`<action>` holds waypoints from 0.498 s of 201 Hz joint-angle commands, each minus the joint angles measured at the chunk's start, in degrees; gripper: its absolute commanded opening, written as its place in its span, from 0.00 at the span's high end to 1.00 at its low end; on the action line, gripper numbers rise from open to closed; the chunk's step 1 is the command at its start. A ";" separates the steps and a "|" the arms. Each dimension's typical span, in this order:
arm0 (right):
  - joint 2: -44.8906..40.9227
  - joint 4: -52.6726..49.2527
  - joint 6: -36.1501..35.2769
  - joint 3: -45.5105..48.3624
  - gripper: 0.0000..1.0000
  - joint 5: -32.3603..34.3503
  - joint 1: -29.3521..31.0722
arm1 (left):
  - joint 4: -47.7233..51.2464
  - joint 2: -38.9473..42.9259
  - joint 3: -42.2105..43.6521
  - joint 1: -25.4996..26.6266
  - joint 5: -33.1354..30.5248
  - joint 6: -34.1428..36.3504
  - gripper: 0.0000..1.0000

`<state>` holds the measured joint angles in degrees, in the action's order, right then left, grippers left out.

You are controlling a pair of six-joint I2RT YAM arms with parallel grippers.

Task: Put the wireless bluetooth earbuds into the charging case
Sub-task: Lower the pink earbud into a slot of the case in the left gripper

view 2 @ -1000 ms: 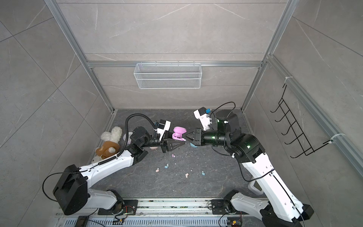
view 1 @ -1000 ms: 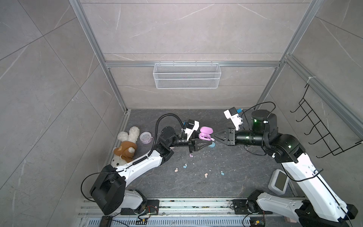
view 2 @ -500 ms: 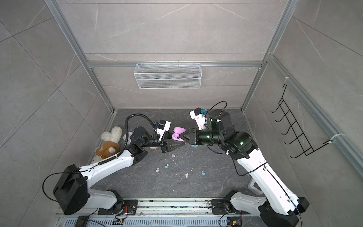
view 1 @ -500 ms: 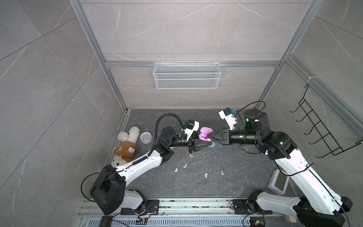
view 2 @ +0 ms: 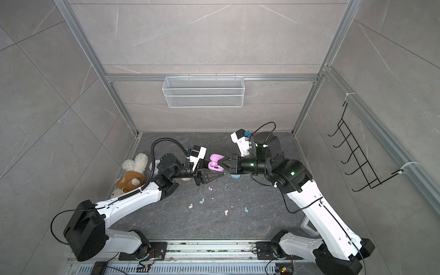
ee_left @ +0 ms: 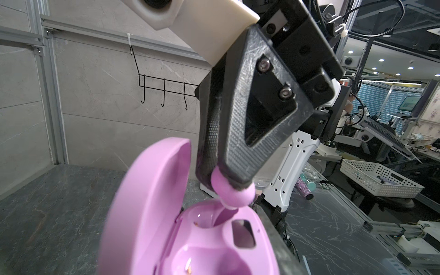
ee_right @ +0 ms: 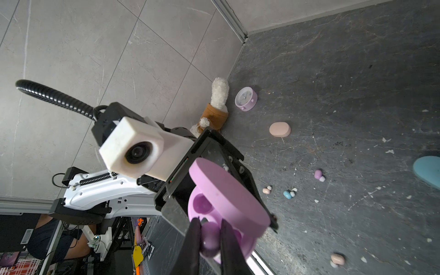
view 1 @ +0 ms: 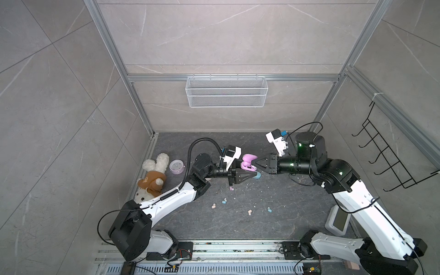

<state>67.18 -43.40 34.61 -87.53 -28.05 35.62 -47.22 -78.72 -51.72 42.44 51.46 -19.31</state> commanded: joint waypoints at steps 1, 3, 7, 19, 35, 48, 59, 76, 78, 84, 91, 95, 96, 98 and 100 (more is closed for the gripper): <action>0.29 1.39 0.45 -0.02 0.89 0.47 0.29 | -3.82 1.99 -0.13 0.01 1.54 1.21 0.74; 0.24 1.32 0.46 0.05 0.89 0.46 0.33 | -3.90 1.95 -0.13 -0.03 1.63 1.16 0.74; 0.24 1.28 0.47 0.16 0.89 0.46 0.32 | -4.08 1.96 -0.07 0.01 1.66 1.12 0.74; 0.18 1.06 0.38 0.59 0.89 0.46 0.49 | -4.28 1.99 -0.04 0.03 1.66 0.99 0.74; -0.01 1.29 0.54 1.11 0.89 0.53 0.72 | -4.25 2.05 -0.15 0.02 1.64 1.02 0.74; 0.10 1.45 0.55 1.15 0.90 0.54 0.98 | -4.27 1.99 -0.22 -0.03 1.64 0.98 0.74; 0.06 1.69 0.70 1.05 0.90 0.54 1.26 | -4.43 2.06 -0.24 0.04 1.64 0.89 0.74; 0.45 1.48 0.64 1.04 0.90 0.71 1.76 | -4.36 2.11 -0.25 0.02 1.58 1.04 0.74; 0.46 1.34 0.56 1.05 0.89 0.76 1.86 | -4.37 2.11 -0.21 -0.03 1.61 1.03 0.74; 0.52 1.14 0.49 0.98 0.89 0.93 1.91 | -4.37 2.24 -0.13 -0.03 1.60 0.99 0.74; 0.63 0.58 0.25 0.83 0.88 1.19 1.99 | -4.31 2.34 -0.20 0.07 1.53 1.09 0.74; 0.59 0.26 0.13 0.72 0.87 1.36 1.98 | -4.27 2.34 -0.11 0.00 1.51 1.10 0.74; 0.59 0.21 0.12 0.70 0.87 1.35 1.95 | -4.28 2.34 -0.12 0.01 1.52 1.11 0.74; 0.63 0.10 0.07 0.65 0.86 1.47 1.94 | -4.28 2.34 -0.13 0.06 1.51 1.16 0.74; 0.60 0.03 0.03 0.64 0.86 1.54 1.92 | -4.28 2.34 -0.06 0.09 1.49 1.19 0.74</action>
<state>67.20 -42.57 34.89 -86.98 -27.44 36.97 -47.83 -78.54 -51.64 42.46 51.92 -19.31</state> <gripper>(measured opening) 0.146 0.420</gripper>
